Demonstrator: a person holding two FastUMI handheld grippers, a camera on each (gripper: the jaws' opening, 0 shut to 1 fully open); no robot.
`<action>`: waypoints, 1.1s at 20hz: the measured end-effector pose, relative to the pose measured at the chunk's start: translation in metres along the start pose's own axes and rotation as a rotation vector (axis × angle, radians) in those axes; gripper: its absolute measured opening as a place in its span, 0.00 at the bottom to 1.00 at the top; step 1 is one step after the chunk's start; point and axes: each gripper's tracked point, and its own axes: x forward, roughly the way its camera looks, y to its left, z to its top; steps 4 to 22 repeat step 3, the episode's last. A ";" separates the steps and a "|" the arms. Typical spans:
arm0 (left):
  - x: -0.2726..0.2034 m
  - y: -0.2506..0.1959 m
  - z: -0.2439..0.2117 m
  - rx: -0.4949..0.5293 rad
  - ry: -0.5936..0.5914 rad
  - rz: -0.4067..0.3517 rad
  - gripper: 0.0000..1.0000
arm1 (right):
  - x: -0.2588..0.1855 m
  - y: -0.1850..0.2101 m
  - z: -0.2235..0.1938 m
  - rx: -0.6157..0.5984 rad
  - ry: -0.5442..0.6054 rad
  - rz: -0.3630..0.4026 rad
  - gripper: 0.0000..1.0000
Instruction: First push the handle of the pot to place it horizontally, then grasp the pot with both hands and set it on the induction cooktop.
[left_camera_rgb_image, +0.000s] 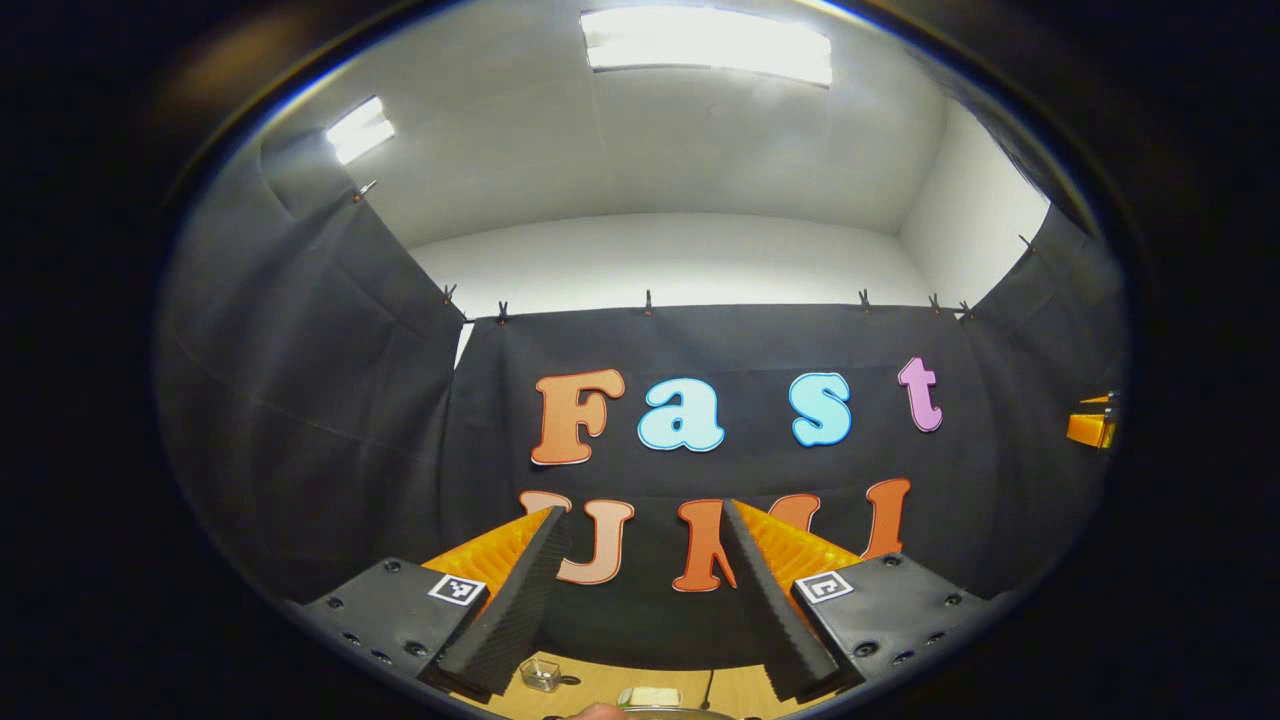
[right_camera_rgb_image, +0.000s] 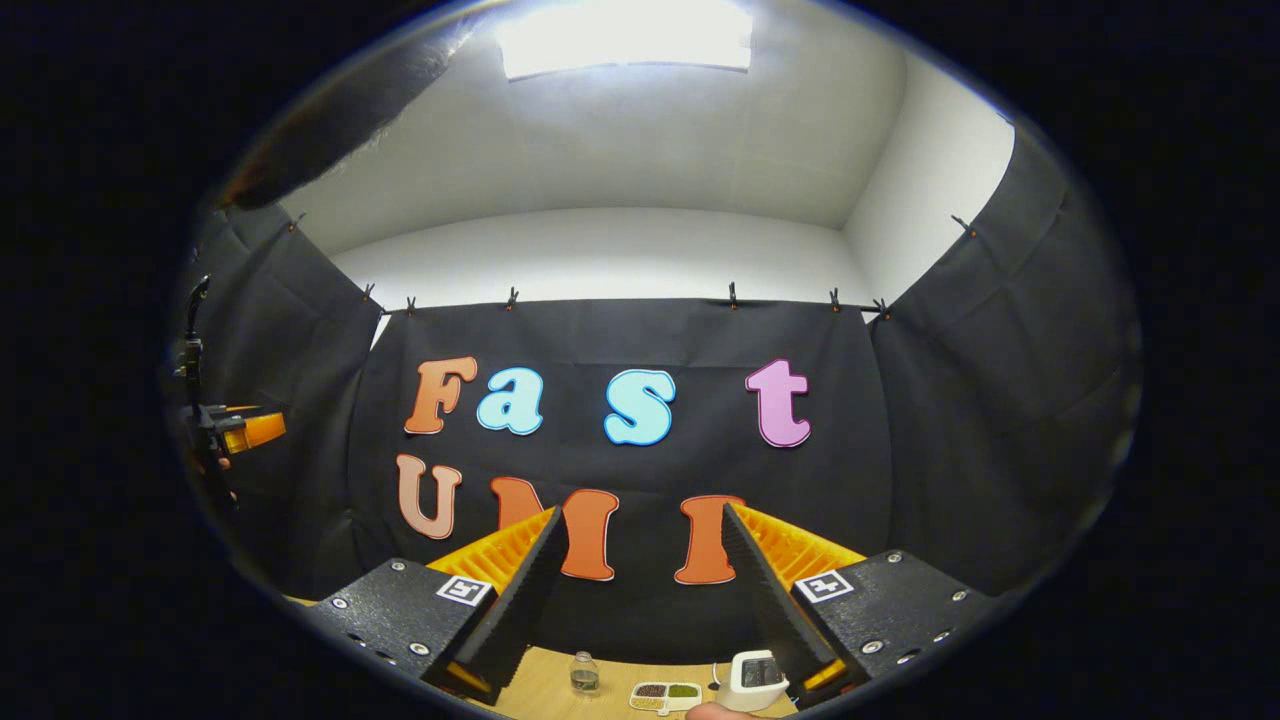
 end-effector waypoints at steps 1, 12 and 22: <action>-0.001 0.000 0.000 -0.016 -0.004 -0.007 0.97 | -0.001 0.002 0.001 0.005 0.003 0.006 0.95; 0.001 0.007 -0.003 -0.022 -0.013 0.002 0.97 | -0.004 0.000 0.005 -0.004 -0.001 0.004 0.95; 0.001 0.007 -0.003 -0.022 -0.013 0.002 0.97 | -0.004 0.000 0.005 -0.004 -0.001 0.004 0.95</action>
